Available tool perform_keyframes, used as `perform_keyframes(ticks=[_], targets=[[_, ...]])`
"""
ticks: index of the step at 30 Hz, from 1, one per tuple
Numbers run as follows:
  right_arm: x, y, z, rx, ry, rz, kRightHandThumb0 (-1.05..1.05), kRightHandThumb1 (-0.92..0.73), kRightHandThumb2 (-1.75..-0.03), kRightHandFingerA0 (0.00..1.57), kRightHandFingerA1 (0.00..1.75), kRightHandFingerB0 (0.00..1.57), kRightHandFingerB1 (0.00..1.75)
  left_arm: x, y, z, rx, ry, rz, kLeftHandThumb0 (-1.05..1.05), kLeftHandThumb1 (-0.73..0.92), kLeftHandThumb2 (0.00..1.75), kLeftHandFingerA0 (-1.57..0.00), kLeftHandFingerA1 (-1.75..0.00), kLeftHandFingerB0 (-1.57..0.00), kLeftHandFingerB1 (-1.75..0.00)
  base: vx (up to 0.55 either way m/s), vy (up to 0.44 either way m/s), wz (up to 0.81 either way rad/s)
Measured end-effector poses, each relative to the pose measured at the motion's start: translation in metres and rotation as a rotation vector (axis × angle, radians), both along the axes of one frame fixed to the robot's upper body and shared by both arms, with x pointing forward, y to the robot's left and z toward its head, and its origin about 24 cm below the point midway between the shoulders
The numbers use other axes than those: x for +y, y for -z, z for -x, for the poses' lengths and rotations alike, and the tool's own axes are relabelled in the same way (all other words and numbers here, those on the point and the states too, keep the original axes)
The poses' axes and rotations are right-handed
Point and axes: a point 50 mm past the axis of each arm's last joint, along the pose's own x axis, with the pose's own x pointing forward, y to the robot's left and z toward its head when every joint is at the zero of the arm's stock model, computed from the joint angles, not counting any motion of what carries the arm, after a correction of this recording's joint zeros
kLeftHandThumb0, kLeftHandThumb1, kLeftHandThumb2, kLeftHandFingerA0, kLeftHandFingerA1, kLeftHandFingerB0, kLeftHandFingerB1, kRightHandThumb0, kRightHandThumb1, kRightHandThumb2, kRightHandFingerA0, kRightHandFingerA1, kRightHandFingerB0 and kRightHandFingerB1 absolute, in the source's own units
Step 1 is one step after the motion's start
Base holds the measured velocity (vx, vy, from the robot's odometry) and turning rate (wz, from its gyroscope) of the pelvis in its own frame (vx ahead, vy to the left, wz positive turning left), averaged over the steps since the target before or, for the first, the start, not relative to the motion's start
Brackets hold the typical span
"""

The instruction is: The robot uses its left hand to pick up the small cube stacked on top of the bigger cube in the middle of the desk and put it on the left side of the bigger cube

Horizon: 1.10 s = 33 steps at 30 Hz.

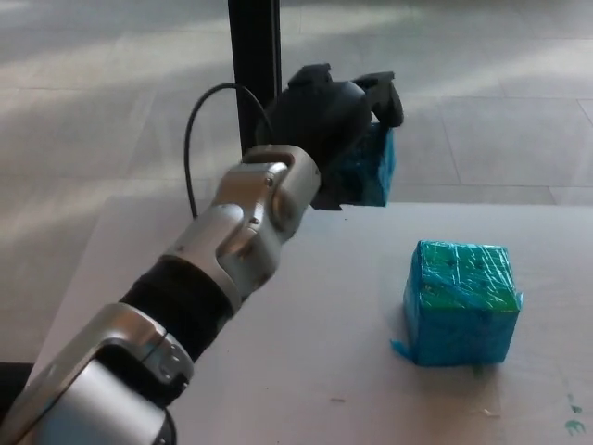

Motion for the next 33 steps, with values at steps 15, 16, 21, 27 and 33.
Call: perform_keyframes(ticks=[15,16,21,27,33], targets=[[-0.003,0.002,0.002,0.003,0.018,-0.003,-0.76,-0.52,-1.06,0.74,0.95,0.6,0.78,0.059,0.087,0.033,0.206,-0.021,-0.113,-0.19,0.68,0.74,-0.76,-1.7,-0.67,-1.54,0.0,0.0,0.0],[-0.004,0.001,0.002,0.002,0.017,-0.002,-0.76,-0.52,-1.06,0.74,0.95,0.6,0.78,0.056,0.097,0.038,0.227,-0.008,-0.112,-0.19,0.68,0.74,-0.76,-1.7,-0.67,-1.54,0.0,0.0,0.0],[-0.005,0.0,0.001,-0.001,0.01,0.005,-0.77,-0.68,-0.79,0.76,1.01,0.65,0.78,0.04,0.128,0.056,0.317,0.037,-0.078,-0.17,0.62,0.9,-0.8,-1.75,-0.65,-1.61,0.0,0.0,0.0],[-0.005,-0.002,-0.001,-0.009,0.001,0.01,-0.75,-0.67,-0.8,0.77,1.02,0.66,0.79,0.022,0.138,0.063,0.335,0.072,-0.09,-0.12,0.6,0.82,-0.76,-1.75,-0.68,-1.52,0.0,0.0,0.0],[-0.004,-0.003,-0.002,-0.014,-0.003,0.009,-0.78,-0.67,-0.77,0.77,1.02,0.65,0.79,0.013,0.134,0.062,0.324,0.098,-0.213,-0.21,0.6,0.6,-0.65,-1.35,-0.62,-0.61,0.0,0.0,0.0]])
